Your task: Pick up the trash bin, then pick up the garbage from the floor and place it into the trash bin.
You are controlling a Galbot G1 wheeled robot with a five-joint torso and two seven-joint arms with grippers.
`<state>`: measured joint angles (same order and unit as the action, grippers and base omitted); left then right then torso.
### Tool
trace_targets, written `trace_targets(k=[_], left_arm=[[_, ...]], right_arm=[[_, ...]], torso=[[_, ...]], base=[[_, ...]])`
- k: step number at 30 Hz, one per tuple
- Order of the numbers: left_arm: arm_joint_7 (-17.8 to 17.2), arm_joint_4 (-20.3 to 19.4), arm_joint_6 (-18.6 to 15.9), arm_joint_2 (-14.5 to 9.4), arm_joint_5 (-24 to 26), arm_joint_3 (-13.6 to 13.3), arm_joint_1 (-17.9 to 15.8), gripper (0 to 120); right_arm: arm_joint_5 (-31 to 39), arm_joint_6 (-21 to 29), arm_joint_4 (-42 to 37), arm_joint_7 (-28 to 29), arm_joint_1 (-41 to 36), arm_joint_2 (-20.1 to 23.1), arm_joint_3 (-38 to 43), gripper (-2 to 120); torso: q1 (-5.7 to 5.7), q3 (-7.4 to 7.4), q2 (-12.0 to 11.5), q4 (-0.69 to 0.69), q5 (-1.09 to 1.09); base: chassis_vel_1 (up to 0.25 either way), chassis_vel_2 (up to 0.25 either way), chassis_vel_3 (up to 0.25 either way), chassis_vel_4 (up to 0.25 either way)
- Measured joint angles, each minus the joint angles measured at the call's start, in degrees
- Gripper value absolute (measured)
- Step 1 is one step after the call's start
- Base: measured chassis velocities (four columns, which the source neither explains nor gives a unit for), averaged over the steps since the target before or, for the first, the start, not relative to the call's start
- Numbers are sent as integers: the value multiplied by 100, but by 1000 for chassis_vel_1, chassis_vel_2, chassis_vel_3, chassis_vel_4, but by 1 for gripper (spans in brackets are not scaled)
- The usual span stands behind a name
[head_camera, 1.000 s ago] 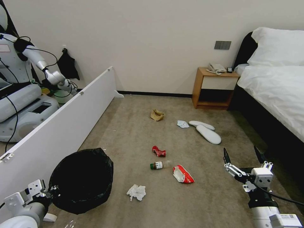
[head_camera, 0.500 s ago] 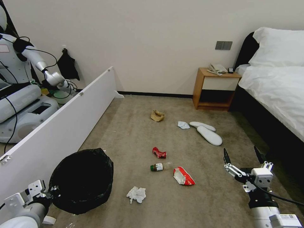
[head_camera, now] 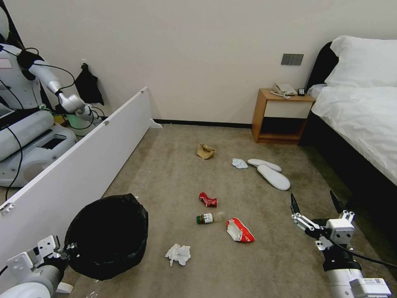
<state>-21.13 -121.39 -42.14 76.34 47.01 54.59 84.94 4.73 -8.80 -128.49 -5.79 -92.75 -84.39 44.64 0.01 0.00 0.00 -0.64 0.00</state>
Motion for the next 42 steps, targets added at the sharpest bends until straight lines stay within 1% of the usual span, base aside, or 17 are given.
trace_targets(k=[42], left_arm=[[84, 15, 0, 42, -115, -33, 11, 2]], right_arm=[[-2, 11, 21, 7, 2, 5, -4, 100]], torso=[[0, 0, 0, -1, 0]], base=[[0, 0, 0, 0]])
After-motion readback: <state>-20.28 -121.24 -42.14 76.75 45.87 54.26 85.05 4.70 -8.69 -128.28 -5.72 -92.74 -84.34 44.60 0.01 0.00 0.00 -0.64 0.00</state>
